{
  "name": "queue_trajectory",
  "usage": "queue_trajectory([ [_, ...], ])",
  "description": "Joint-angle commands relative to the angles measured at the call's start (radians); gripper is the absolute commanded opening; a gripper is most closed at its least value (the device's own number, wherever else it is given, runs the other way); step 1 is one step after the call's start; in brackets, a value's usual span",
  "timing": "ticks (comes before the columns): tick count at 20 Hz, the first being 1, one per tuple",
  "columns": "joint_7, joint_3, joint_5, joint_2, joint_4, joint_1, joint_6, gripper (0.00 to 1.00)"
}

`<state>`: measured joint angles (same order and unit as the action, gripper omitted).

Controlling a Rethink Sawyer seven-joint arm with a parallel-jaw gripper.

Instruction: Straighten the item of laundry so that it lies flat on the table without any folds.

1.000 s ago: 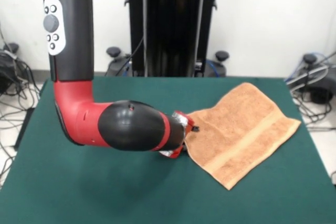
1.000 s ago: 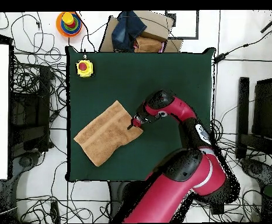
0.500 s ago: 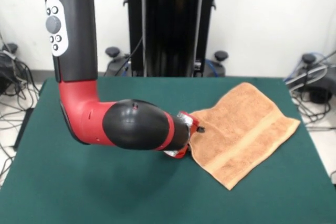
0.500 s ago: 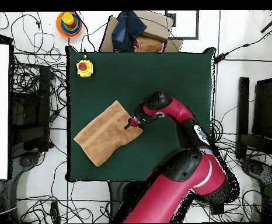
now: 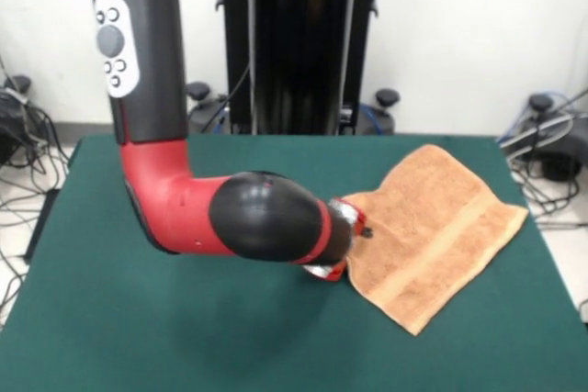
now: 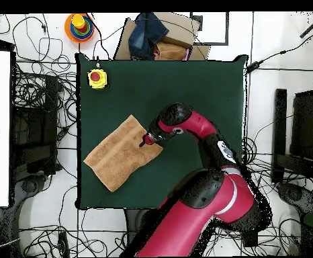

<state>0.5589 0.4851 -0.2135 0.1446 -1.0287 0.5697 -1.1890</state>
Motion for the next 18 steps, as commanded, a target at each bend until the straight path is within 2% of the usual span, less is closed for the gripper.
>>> queue_trajectory([
  [1, 0.33, 0.018, 0.022, 0.121, 0.008, -0.128, 0.325, 1.0],
  [5, 0.394, 0.007, 0.069, 0.153, 0.069, -0.163, 0.353, 1.0],
  [11, 0.358, 0.002, 0.092, 0.168, 0.118, -0.196, 0.306, 1.0],
  [18, 0.335, -0.012, 0.069, 0.101, 0.009, -0.163, 0.311, 1.0],
])
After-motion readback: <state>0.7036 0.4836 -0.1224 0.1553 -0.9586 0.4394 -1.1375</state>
